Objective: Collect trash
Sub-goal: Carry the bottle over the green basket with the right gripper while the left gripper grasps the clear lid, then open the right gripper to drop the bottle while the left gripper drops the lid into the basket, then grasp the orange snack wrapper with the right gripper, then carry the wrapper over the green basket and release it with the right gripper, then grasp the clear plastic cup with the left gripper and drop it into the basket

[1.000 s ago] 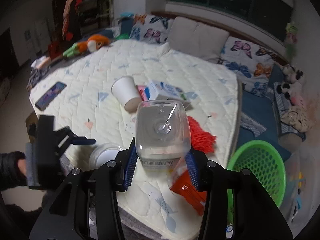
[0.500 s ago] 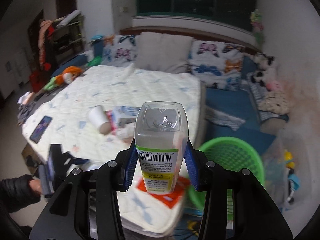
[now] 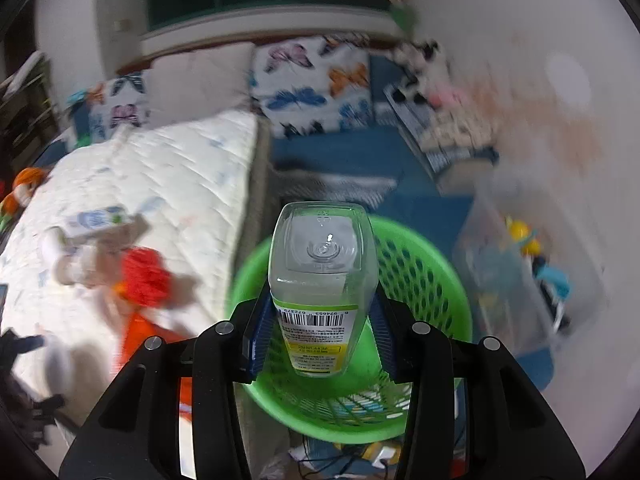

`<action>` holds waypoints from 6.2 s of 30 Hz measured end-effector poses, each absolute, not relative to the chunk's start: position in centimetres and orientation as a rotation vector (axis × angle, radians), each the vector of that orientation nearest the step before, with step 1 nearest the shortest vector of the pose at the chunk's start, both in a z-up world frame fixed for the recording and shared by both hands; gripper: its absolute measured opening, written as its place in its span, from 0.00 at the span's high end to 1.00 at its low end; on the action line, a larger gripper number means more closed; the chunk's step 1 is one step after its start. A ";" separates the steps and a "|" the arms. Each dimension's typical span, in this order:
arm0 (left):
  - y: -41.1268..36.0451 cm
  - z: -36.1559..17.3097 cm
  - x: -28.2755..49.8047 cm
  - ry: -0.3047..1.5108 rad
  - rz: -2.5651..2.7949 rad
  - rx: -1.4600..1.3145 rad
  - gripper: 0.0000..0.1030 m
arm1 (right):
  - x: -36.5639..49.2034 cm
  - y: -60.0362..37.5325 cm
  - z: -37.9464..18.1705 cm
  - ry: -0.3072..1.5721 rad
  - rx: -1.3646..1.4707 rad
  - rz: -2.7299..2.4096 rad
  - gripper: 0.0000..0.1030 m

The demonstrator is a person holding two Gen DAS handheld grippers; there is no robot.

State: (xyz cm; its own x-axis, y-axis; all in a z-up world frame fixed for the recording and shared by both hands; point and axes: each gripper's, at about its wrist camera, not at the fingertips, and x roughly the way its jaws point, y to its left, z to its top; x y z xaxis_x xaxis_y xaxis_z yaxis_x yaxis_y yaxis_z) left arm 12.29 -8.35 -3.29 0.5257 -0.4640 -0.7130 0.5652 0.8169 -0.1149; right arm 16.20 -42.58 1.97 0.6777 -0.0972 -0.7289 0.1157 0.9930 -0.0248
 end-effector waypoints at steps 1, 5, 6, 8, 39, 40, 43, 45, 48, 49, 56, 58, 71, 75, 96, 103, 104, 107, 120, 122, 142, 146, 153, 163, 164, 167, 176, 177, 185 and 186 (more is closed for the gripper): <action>-8.7 -2.7 12.5 0.803 -0.630 0.131 0.12 | 16.5 -43.1 1.0 0.832 0.041 -0.125 0.56; -11.1 -0.4 13.8 0.769 -0.677 0.131 0.12 | 17.1 -44.4 -3.3 0.899 0.084 -0.158 0.56; -12.0 0.2 14.2 0.762 -0.690 0.134 0.12 | 17.2 -44.5 -4.1 0.911 0.093 -0.162 0.56; -13.7 1.3 15.1 0.742 -0.718 0.138 0.12 | 17.4 -45.2 -5.9 0.940 0.128 -0.158 0.56; -35.6 -2.3 23.2 0.909 -0.803 0.309 0.11 | 8.4 -47.2 -4.2 0.828 0.099 -0.191 0.38; -35.7 -2.5 23.2 0.912 -0.796 0.310 0.11 | 8.2 -47.3 -4.4 0.830 0.108 -0.188 0.38; -35.6 -2.5 23.1 0.917 -0.801 0.298 0.09 | 7.7 -47.2 -4.4 0.831 0.114 -0.181 0.38; -35.4 -2.1 23.0 0.904 -0.796 0.297 0.08 | 7.5 -46.9 -4.3 0.828 0.116 -0.173 0.38; -34.6 -1.4 22.8 0.891 -0.784 0.287 0.08 | 7.1 -46.1 -4.1 0.822 0.123 -0.154 0.38; -34.0 -0.9 22.7 0.886 -0.782 0.280 0.08 | 7.1 -45.9 -4.0 0.820 0.124 -0.146 0.38; -28.3 1.8 22.2 0.840 -0.732 0.212 0.08 | 6.8 -41.7 -3.3 0.798 0.134 -0.021 0.35; -26.1 2.3 22.1 0.835 -0.709 0.184 0.08 | 7.1 -40.2 -3.2 0.800 0.127 0.025 0.34; -14.9 2.4 21.6 0.830 -0.602 0.052 0.08 | 10.8 -31.0 -5.2 0.829 -0.050 0.244 0.27; -12.7 1.9 21.4 0.825 -0.577 0.051 0.09 | 11.9 -30.7 -6.1 0.856 -0.101 0.267 0.23; -9.3 -2.6 19.5 0.866 -0.620 0.053 0.08 | 16.4 -31.3 -6.9 1.022 -0.231 0.614 0.14; -9.6 -3.3 19.4 0.877 -0.658 0.035 0.09 | 17.0 -31.4 -6.2 0.969 -0.261 0.631 0.09; -9.7 -3.4 19.4 0.881 -0.665 0.030 0.09 | 17.2 -31.4 -6.4 0.977 -0.254 0.637 0.09; -10.1 -3.5 19.1 0.882 -0.685 0.032 0.08 | 17.5 -31.3 -6.7 0.993 -0.238 0.653 0.10; -13.9 -4.0 17.2 0.882 -0.786 0.077 0.09 | 15.0 -33.1 -5.4 0.968 -0.145 0.573 0.47; -14.8 -4.0 16.9 0.877 -0.797 0.087 0.09 | 14.6 -33.4 -5.2 0.961 -0.134 0.556 0.49; -21.4 -6.2 17.0 0.837 -0.639 0.263 0.09 | 16.2 -40.7 -5.3 0.995 -0.046 0.163 0.48; -21.9 -6.5 17.0 0.818 -0.603 0.300 0.09 | 17.4 -43.1 -6.2 1.013 0.018 0.082 0.45; -22.1 -6.7 17.3 0.815 -0.575 0.298 0.16 | 18.2 -44.7 -7.0 1.021 0.037 0.008 0.30; -21.8 -6.3 16.9 0.830 -0.646 0.251 0.38 | 17.5 -45.6 -6.7 1.006 0.068 -0.023 0.21; -21.7 -6.2 16.8 0.830 -0.654 0.246 0.38 | 17.4 -45.6 -6.6 1.003 0.069 -0.026 0.21; -21.3 -5.9 16.4 0.830 -0.676 0.228 0.39 | 16.7 -45.7 -6.4 0.993 0.080 -0.027 0.21; -21.9 -3.4 16.2 0.813 -0.729 0.181 0.39 | 14.8 -45.8 -5.7 0.976 0.080 -0.026 0.21; -22.3 -3.2 16.4 0.812 -0.734 0.180 0.39 | 14.6 -45.8 -5.7 0.976 0.078 -0.029 0.21; -26.9 -2.3 19.0 0.834 -0.772 0.190 0.39 | 13.0 -46.3 -6.0 0.972 0.068 -0.046 0.21; -27.5 -2.2 19.5 0.839 -0.777 0.190 0.39 | 12.9 -46.3 -6.0 0.972 0.069 -0.049 0.21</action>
